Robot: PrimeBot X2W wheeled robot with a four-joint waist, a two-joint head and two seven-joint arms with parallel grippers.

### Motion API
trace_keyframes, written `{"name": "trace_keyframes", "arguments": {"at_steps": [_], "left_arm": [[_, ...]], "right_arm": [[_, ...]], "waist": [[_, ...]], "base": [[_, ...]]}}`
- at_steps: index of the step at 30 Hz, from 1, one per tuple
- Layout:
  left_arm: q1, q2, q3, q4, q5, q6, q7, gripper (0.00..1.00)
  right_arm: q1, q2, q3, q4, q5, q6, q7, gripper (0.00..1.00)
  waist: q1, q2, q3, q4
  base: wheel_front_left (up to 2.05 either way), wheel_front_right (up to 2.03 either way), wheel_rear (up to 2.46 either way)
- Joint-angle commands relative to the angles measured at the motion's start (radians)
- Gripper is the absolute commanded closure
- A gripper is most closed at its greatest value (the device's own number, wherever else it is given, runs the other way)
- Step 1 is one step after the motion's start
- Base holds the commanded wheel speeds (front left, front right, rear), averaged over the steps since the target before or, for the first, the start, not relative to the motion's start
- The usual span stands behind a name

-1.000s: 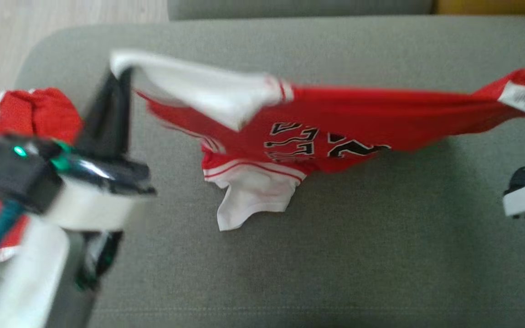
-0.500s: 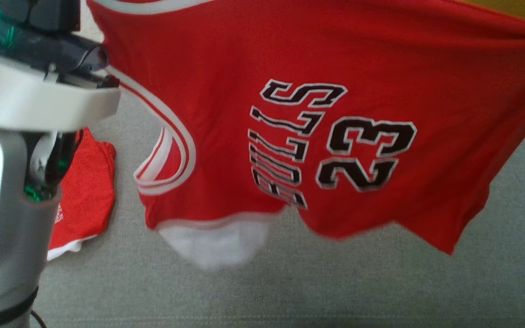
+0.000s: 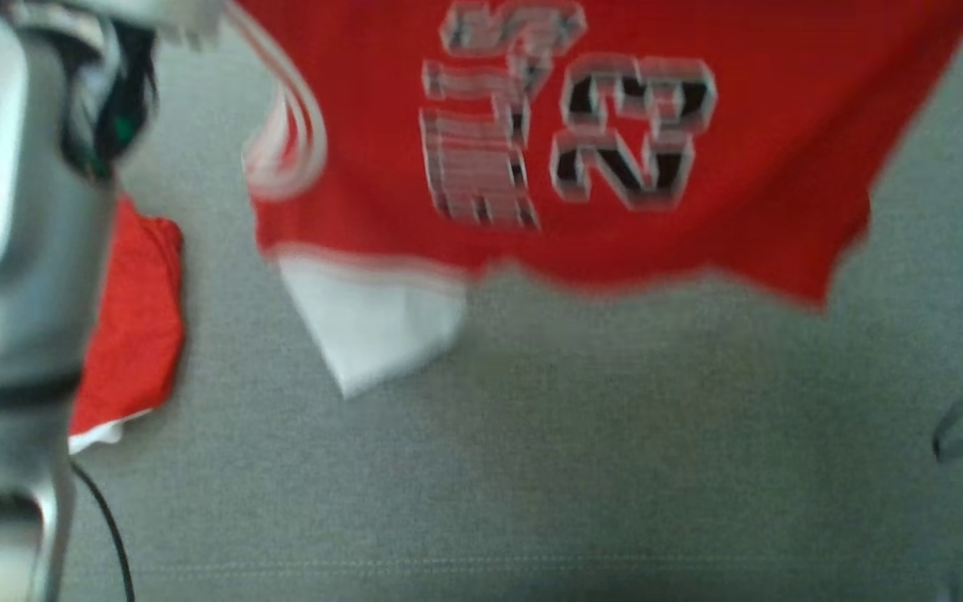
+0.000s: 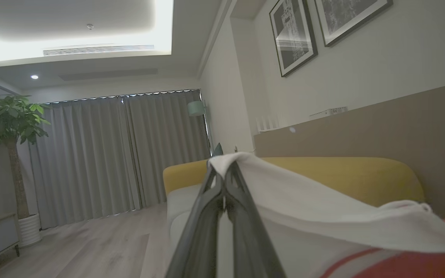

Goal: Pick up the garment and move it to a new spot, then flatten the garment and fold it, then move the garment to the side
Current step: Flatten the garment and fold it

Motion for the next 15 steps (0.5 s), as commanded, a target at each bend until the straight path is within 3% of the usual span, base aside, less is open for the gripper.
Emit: {"name": "trace_keyframes", "arguments": {"at_steps": [1,8,15], "left_arm": [[-0.086,0.034,0.040,0.004,0.010,-0.002,-0.019,1.00],[-0.320,0.019,0.035,0.297,0.059,-0.020,-0.099,1.00],[-0.376,-0.026,0.055,0.498,0.031,-0.048,-0.112,1.00]], "right_arm": [[-0.078,-0.003,0.029,-0.012,-0.005,-0.001,-0.023,1.00],[-0.388,0.000,0.113,0.356,-0.021,-0.001,-0.191,1.00],[-0.565,0.010,0.215,0.702,-0.033,-0.001,-0.331,1.00]], "waist": [[0.0000,0.0000,0.028,-0.011],[0.0000,0.0000,0.092,-0.036],[0.0000,0.0000,0.204,-0.017]], "base": [[0.00,0.00,0.00],[0.00,0.00,0.00],[0.00,0.00,0.00]]}}
